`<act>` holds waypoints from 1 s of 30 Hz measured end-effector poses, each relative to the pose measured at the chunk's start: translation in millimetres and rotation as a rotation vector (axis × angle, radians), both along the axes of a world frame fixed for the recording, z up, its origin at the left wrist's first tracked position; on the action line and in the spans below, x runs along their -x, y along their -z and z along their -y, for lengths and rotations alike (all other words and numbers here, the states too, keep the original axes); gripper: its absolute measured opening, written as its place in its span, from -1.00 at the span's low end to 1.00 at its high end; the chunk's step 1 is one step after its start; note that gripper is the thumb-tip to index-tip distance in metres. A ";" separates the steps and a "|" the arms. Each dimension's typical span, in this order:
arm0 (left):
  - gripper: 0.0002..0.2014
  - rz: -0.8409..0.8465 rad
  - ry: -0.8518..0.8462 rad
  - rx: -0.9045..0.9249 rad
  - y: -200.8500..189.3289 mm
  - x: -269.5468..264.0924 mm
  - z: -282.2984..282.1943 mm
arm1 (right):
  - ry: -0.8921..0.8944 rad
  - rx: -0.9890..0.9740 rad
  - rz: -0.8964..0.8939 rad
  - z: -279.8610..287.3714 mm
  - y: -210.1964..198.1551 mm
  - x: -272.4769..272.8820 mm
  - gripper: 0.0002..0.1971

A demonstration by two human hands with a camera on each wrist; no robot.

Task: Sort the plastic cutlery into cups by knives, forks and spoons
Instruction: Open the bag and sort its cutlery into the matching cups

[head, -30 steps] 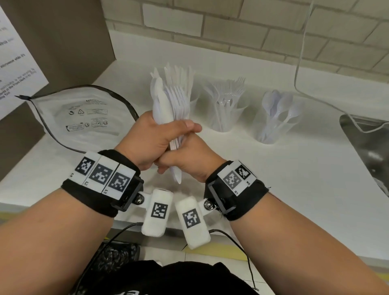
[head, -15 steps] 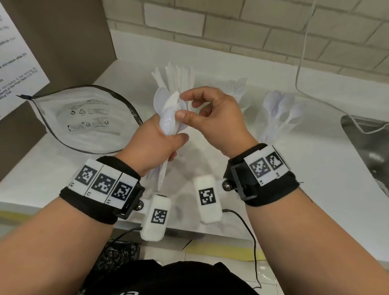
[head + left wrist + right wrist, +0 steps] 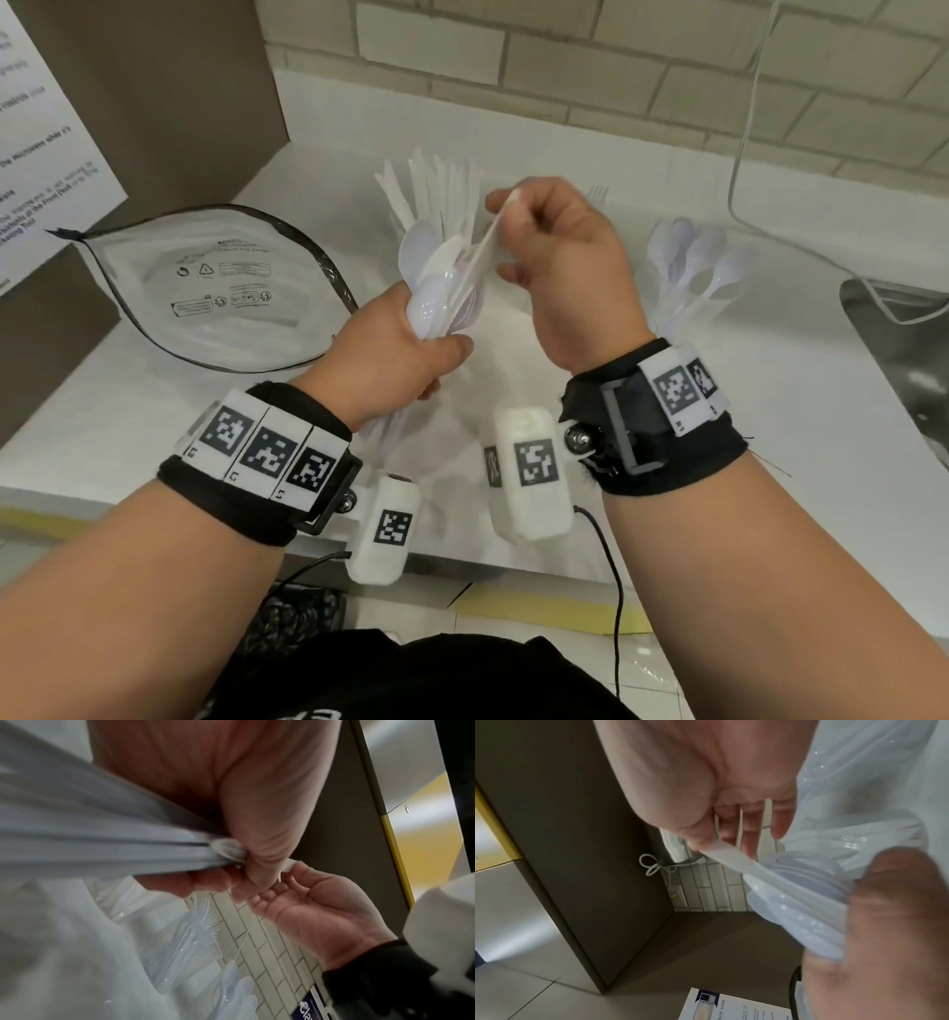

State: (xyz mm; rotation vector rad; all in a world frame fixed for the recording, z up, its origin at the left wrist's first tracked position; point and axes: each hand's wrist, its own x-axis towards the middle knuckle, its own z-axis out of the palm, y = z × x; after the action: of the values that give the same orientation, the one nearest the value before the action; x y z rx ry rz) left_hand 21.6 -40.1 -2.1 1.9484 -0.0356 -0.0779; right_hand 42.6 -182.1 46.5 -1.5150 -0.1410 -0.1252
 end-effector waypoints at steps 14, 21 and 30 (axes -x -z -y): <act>-0.66 0.011 -0.032 -0.272 2.9 -2.1 2.9 | 0.039 0.352 -0.007 9.1 -12.6 -4.9 -0.82; -0.69 0.024 -0.004 -0.208 2.8 -2.5 5.4 | 0.021 0.369 -0.111 1.9 7.5 -5.5 -0.81; -0.63 0.020 0.058 -0.247 0.3 1.1 7.5 | 0.194 0.034 0.030 4.9 -16.0 -10.1 -0.93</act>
State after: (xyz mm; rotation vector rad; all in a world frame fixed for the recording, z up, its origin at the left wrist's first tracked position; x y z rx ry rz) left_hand 20.5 -47.6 -2.5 2.1952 -0.1000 -0.1056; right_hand 52.7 -187.0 62.6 -1.5592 -0.0198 -0.3026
